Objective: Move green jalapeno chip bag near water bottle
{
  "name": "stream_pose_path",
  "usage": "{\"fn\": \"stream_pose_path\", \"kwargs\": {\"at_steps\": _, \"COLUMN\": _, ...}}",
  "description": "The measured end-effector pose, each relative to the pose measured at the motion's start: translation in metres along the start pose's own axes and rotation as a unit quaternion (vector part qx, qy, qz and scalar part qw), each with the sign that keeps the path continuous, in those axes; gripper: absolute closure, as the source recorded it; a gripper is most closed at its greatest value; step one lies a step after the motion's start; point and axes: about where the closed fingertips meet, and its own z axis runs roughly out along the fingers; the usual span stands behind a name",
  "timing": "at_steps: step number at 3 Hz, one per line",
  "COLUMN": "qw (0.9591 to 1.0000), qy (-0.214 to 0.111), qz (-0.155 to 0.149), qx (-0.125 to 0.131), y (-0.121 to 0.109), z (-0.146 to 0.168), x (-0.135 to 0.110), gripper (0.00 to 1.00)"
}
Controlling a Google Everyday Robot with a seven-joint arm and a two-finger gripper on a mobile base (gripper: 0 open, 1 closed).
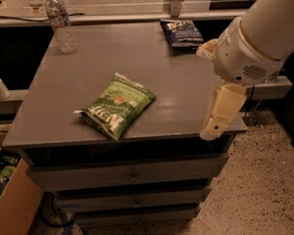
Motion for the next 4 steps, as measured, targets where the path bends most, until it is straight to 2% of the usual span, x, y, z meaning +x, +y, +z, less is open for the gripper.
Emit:
{"fn": "stream_pose_path", "kwargs": {"at_steps": 1, "qw": 0.9997, "qy": -0.022, "qz": -0.004, "qx": 0.008, "y": -0.003, "z": 0.012, "x": -0.008, "gripper": 0.0}}
{"fn": "stream_pose_path", "kwargs": {"at_steps": 2, "qw": 0.9978, "qy": -0.06, "qz": -0.02, "qx": 0.018, "y": 0.001, "z": 0.001, "x": -0.047, "gripper": 0.0}}
{"fn": "stream_pose_path", "kwargs": {"at_steps": 3, "qw": 0.9946, "qy": -0.098, "qz": -0.035, "qx": 0.002, "y": 0.011, "z": 0.001, "x": -0.12, "gripper": 0.0}}
{"fn": "stream_pose_path", "kwargs": {"at_steps": 4, "qw": 0.9945, "qy": -0.098, "qz": -0.036, "qx": 0.004, "y": 0.011, "z": -0.001, "x": -0.12, "gripper": 0.0}}
